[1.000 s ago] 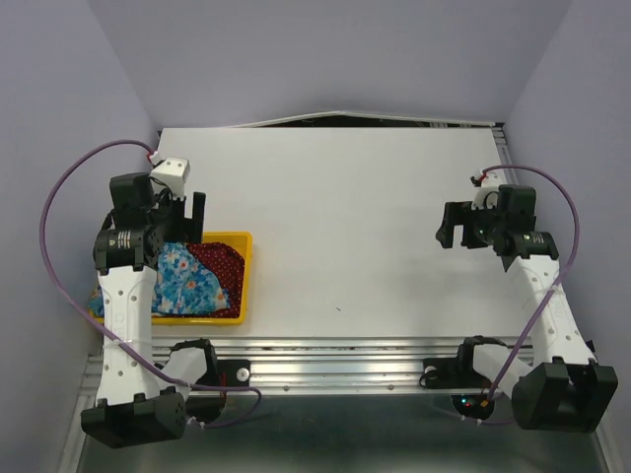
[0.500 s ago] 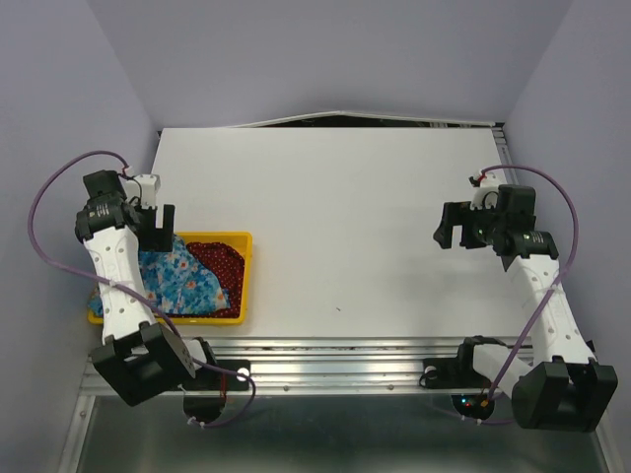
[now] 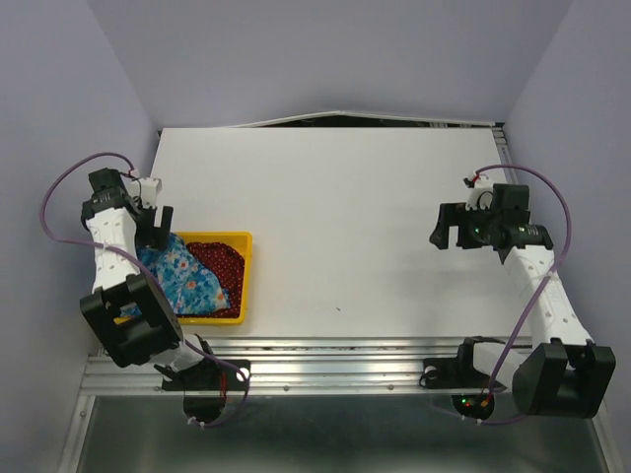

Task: Fold and stack the skirts
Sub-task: Grab the skirt from the pile, then move the skirt to the center of the board

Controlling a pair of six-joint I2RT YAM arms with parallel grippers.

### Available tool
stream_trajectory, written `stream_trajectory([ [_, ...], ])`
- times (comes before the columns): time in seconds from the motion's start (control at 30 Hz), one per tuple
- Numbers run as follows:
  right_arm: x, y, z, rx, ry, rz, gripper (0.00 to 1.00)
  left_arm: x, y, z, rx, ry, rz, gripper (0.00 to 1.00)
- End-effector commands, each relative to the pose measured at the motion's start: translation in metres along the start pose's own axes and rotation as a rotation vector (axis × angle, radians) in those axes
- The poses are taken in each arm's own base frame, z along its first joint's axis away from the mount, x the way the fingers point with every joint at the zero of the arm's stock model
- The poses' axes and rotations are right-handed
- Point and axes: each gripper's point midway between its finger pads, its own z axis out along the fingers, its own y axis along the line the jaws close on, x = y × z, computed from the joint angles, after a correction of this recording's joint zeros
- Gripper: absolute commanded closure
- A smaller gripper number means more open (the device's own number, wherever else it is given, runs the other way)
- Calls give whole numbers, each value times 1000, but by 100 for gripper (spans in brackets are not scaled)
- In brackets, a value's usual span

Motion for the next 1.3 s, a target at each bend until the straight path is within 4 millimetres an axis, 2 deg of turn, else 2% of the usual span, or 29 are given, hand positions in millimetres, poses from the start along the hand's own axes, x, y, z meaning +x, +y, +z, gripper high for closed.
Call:
stream_trajectory([
  [0.0, -22, 5, -6, -22, -39, -24, 0, 7, 4, 26, -4, 30, 19, 2],
  [0.23, -26, 6, -5, -31, -31, -21, 0, 34, 4, 65, -13, 101, 10, 2],
  [0.33, -28, 6, -5, -33, -32, -20, 0, 30, 4, 66, -7, 81, -11, 25],
  [0.37, -29, 6, -5, -31, -34, -18, 0, 19, 3, 60, 7, 41, -14, 42],
  [0.4, -29, 7, -5, -33, -35, -18, 0, 12, 2, 48, 14, 14, -13, 50],
  [0.43, -29, 7, -5, -31, -35, -18, 0, -6, 7, 32, 6, -44, -13, 64],
  [0.47, -29, 7, -6, -33, -37, -19, 0, -6, 2, 26, 26, -54, -13, 71],
  [0.53, -30, 8, -7, -37, -43, -20, 0, -35, -3, -15, 57, -166, 4, 89],
  [0.57, -30, 9, -8, -40, -44, -13, 0, -61, 1, -42, 39, -248, 25, 100],
  [0.63, -33, 13, -9, -57, -52, -10, 0, -77, -16, -80, 96, -325, 56, 100],
  [0.67, -37, 16, -10, -73, -59, -12, 0, -96, -28, -114, 122, -409, 94, 100],
  [0.7, -38, 18, -11, -81, -61, -9, 0, -107, -36, -131, 135, -453, 113, 100],
  [0.73, -44, 19, -13, -84, -68, -13, 0, -122, -42, -157, 136, -523, 131, 100],
  [0.77, -47, 18, -13, -82, -71, -15, 0, -131, -67, -173, 186, -563, 180, 100],
  [0.83, -53, 16, -14, -71, -77, -19, 0, -145, -91, -198, 230, -632, 221, 100],
  [0.87, -54, 14, -12, -62, -69, -16, 0, -154, -104, -218, 258, -686, 223, 100],
  [0.9, -57, 12, -11, -54, -68, -15, 0, -159, -119, -229, 306, -718, 240, 100],
  [0.93, -64, 11, -13, -42, -79, -18, 0, -168, -143, -239, 365, -752, 280, 100],
  [0.97, -67, 11, -13, -43, -82, -18, 0, -173, -152, -248, 395, -777, 290, 100],
  [1.0, -70, 7, -13, -36, -85, -8, 0, -182, -171, -262, 450, -820, 320, 100],
  [1.03, -78, 3, -16, -28, -102, -2, 0, -184, -195, -272, 509, -848, 370, 100],
  [1.13, -91, -2, -20, -24, -127, 8, 0, -193, -236, -288, 615, -915, 448, 100],
  [1.17, -94, -5, -22, -20, -133, 14, 0, -188, -263, -294, 677, -920, 501, 100],
  [1.23, -96, -9, -23, -13, -137, 20, 0, -190, -293, -287, 716, -919, 566, 100],
  [1.27, -96, -13, -24, -1, -141, 26, 0, -179, -321, -281, 766, -894, 620, 100],
])
